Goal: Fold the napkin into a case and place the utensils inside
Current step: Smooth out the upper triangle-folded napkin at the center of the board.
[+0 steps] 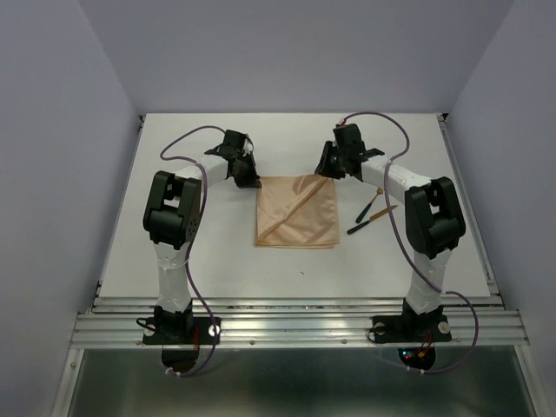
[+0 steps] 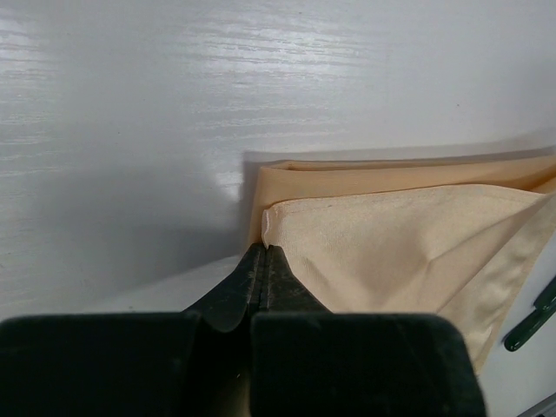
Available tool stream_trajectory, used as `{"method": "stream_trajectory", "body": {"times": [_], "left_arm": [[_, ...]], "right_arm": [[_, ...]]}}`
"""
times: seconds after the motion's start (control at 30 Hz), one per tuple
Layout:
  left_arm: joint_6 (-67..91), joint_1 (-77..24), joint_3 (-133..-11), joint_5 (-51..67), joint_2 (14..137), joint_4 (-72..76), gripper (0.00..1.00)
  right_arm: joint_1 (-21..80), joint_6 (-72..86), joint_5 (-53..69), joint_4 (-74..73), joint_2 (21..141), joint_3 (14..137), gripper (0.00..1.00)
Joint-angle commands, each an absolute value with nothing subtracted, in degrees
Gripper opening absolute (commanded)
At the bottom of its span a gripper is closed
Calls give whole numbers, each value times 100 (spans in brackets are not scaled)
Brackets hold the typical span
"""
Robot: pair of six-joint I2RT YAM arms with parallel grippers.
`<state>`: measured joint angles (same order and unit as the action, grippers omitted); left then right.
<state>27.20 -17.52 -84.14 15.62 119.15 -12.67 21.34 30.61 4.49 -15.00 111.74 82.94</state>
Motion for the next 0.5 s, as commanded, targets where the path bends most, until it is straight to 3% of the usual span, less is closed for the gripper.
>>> {"method": "stream_trajectory", "body": {"times": [0.0,0.47], "left_arm": [[2663,-1731,-8701,1661,11900,-1239,0],[2698,-1731,-8719,1688,11760,-1195,0]], "right_arm": [[2136,2962,457,-1459,11434,8630,30],[2382,2812,765,-1476,11637,8886,25]]}}
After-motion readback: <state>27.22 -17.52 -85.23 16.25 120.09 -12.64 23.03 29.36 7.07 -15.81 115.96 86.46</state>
